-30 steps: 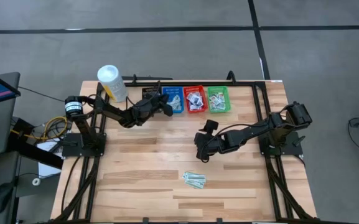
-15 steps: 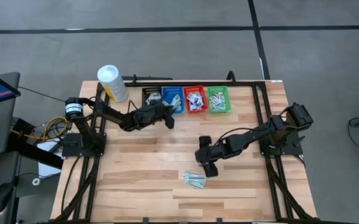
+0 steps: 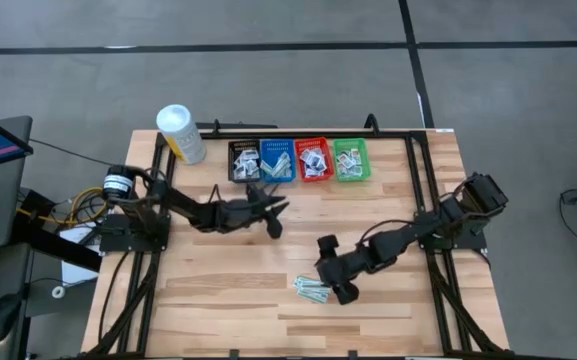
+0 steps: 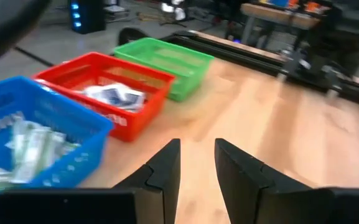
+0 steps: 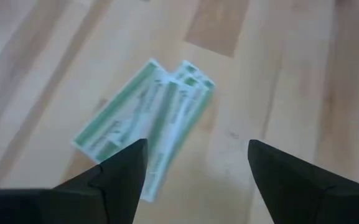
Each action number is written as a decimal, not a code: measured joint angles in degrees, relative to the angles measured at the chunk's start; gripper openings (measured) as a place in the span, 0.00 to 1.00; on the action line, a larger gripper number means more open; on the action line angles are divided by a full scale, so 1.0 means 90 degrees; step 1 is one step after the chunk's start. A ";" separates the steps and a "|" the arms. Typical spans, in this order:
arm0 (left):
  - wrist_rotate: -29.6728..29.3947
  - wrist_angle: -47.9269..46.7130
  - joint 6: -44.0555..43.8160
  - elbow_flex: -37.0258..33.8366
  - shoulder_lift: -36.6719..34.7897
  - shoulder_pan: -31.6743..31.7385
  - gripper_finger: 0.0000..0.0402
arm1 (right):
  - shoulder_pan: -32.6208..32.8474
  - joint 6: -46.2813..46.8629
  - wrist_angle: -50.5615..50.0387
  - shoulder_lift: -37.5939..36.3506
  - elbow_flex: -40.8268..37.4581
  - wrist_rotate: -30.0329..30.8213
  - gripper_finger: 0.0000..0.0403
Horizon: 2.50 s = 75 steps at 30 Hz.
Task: Pick & Place First Aid Supplies
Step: Put the green pad into the blue bin
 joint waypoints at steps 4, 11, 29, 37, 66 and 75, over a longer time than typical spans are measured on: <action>-0.0003 0.0002 0.0080 0.0000 0.0000 -0.0466 0.25 | 0.0287 0.0400 0.0025 0.0077 0.0000 0.0035 0.67; 0.0016 0.0634 -0.0388 0.0043 0.0000 -0.1299 0.25 | 0.0844 0.1018 0.0089 0.0868 0.0021 0.1232 0.67; -0.0001 0.0816 -0.0185 0.0306 -0.0002 -0.1626 0.25 | 0.0646 0.1387 0.0082 0.1192 0.0022 0.0816 0.40; -0.0001 0.0816 -0.0181 0.0306 -0.0002 -0.1616 0.25 | 0.0563 0.1374 0.0049 0.1202 0.0016 0.0638 0.10; 0.0002 0.0806 -0.0181 0.0301 -0.0002 -0.1614 0.25 | 0.0640 0.1390 0.0080 0.1210 0.0002 0.1142 0.38; 0.0004 0.0795 -0.0181 0.0301 -0.0002 -0.1614 0.25 | 0.0412 0.1587 0.0654 0.1602 0.0032 0.0453 0.45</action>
